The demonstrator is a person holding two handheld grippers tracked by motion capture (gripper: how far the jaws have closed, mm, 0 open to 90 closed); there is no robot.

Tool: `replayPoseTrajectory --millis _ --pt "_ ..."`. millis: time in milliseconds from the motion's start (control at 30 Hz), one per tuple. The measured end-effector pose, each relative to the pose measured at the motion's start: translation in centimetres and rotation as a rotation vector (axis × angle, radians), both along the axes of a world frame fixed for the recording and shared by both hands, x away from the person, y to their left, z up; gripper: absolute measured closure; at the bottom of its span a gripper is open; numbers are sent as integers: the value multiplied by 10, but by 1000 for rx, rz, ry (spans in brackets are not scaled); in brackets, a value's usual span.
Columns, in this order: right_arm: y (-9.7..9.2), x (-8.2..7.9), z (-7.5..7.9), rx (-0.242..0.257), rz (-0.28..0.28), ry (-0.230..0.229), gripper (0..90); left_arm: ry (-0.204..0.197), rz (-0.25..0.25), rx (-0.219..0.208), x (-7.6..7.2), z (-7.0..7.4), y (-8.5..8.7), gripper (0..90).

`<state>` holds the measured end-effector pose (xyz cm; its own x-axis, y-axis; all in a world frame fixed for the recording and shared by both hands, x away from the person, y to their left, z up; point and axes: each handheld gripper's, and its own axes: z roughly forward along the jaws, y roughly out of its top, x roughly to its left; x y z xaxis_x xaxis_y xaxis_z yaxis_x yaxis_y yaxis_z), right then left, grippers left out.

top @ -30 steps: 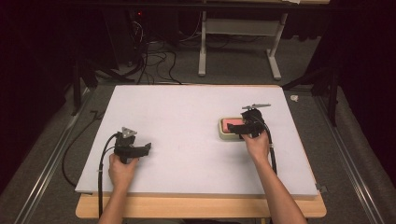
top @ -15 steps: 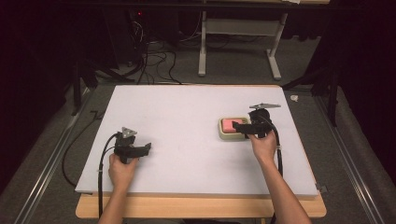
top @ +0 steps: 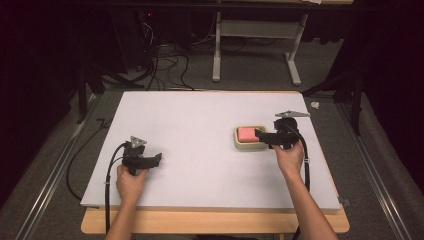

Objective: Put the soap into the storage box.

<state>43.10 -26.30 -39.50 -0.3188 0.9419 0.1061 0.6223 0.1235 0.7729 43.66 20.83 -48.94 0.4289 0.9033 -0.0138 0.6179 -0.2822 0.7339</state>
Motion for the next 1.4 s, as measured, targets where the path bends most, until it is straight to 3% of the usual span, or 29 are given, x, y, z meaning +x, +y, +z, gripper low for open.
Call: replayPoseTrajectory --millis 833,1400 --pt "-31 -20 -4 20 -48 -22 181 0 0 1 0 0 0 171" --pt "-48 -41 -3 59 -61 -49 185 0 -1 1 0 0 0 171"
